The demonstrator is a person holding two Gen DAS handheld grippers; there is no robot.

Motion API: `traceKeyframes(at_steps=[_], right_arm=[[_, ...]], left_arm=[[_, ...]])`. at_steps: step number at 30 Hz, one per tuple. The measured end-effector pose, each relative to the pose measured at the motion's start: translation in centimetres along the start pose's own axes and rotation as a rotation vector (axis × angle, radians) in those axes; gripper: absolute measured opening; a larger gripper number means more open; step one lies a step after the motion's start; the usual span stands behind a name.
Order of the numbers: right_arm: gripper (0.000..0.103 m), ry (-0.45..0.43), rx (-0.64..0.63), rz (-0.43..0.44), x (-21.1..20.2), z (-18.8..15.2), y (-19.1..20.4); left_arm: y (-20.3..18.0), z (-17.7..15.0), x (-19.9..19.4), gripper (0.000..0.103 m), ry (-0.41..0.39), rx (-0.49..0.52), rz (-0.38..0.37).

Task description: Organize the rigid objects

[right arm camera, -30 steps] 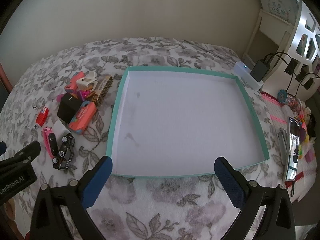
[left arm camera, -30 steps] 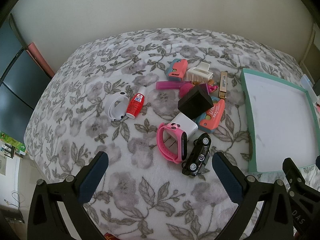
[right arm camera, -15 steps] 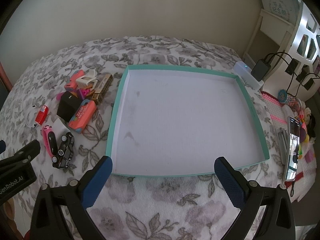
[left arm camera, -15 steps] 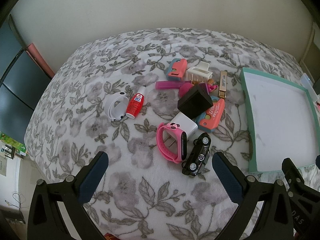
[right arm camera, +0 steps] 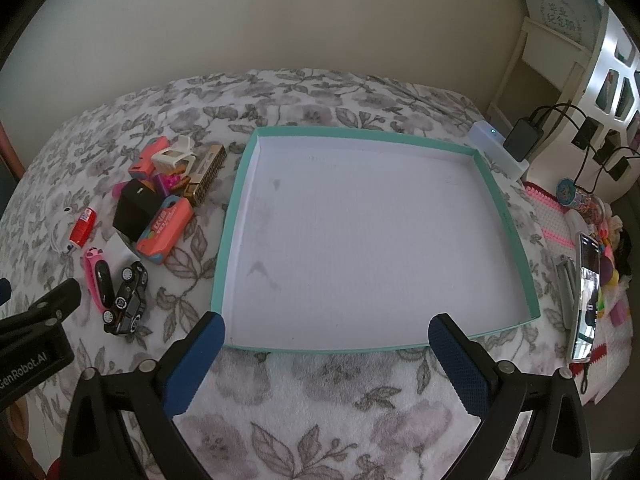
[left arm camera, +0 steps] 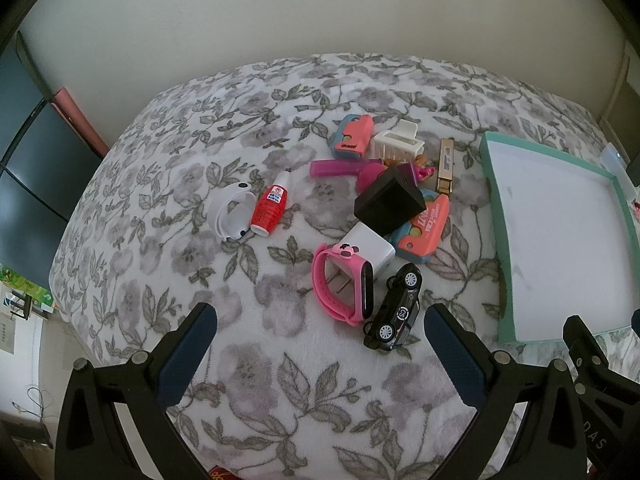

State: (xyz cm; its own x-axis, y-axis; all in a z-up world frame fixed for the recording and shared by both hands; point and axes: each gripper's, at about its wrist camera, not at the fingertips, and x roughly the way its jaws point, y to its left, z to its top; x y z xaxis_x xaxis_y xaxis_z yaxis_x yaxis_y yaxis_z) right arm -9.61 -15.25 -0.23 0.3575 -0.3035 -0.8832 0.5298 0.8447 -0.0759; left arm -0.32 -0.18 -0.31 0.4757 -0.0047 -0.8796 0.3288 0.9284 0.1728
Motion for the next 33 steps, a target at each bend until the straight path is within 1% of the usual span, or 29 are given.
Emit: traceKeyframes(at_steps=[26,28,31,33], right_arm=[[0.103,0.01,-0.004,-0.002,0.2,-0.1,0.1],[0.103,0.009,-0.005,-0.001,0.2,-0.1,0.1],[0.103,0.012,-0.004,0.002,0.1,-0.1,0.1],[0.103,0.011,0.005,0.019,-0.2,0.1,0.0]], left_arm=[[-0.1,0.1,0.0,0.103,0.001,0.001,0.0],[0.1,0.0,0.0,0.103,0.001,-0.006,-0.004],[0.5,0.2,-0.2,0.103,0.009,-0.014,-0.03],[1.2,0.7,-0.2,0.103,0.015,-0.018,-0.046]])
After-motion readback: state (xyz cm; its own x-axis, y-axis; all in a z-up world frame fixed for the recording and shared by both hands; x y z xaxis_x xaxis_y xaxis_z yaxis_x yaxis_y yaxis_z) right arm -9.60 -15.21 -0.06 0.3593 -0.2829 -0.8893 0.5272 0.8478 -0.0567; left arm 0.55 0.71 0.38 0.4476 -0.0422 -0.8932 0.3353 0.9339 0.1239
